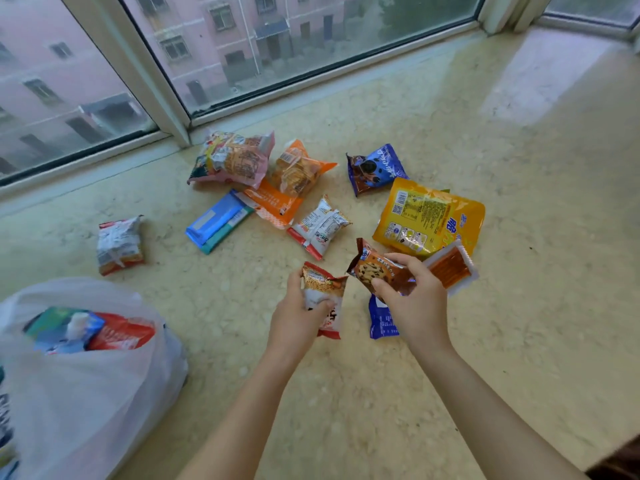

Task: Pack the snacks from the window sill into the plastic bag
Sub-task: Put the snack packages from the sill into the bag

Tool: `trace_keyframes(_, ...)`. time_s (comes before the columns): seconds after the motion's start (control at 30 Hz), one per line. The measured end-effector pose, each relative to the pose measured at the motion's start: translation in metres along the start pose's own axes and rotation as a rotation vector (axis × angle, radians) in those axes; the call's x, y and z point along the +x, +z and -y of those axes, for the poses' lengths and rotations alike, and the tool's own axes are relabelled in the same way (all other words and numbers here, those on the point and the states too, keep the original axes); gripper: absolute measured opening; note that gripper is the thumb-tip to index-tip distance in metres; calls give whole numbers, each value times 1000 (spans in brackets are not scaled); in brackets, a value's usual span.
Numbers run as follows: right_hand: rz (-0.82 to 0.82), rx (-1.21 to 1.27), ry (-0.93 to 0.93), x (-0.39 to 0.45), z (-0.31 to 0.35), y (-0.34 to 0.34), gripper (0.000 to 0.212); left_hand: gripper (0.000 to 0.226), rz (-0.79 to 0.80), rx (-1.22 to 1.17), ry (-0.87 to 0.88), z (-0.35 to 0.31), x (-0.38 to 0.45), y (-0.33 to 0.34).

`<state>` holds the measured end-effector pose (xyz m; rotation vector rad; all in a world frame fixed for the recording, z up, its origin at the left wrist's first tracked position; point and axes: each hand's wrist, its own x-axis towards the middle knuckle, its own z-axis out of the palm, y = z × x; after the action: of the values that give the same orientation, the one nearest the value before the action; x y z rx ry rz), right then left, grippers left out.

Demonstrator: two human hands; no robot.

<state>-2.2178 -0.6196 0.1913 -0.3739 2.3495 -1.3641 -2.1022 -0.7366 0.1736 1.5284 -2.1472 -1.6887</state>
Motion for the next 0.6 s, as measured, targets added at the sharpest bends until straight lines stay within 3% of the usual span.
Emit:
trace_keyframes(0.27,103,194,-67,-82,85,-5,42,58,-133,-190,78,-3,-95,-91)
trace_keyframes(0.37,171,244,-74,-110,116,5,44,62,-178,-289,46,-1,-132,-128)
trace_keyframes(0.5,257,278,-51,-146,151,32,40,79,-243,-214,31,6,-170,-180)
trace_keyframes(0.6,312,314,-16,-171,176,59,37,77,-274,-257,3,18,-186,-220)
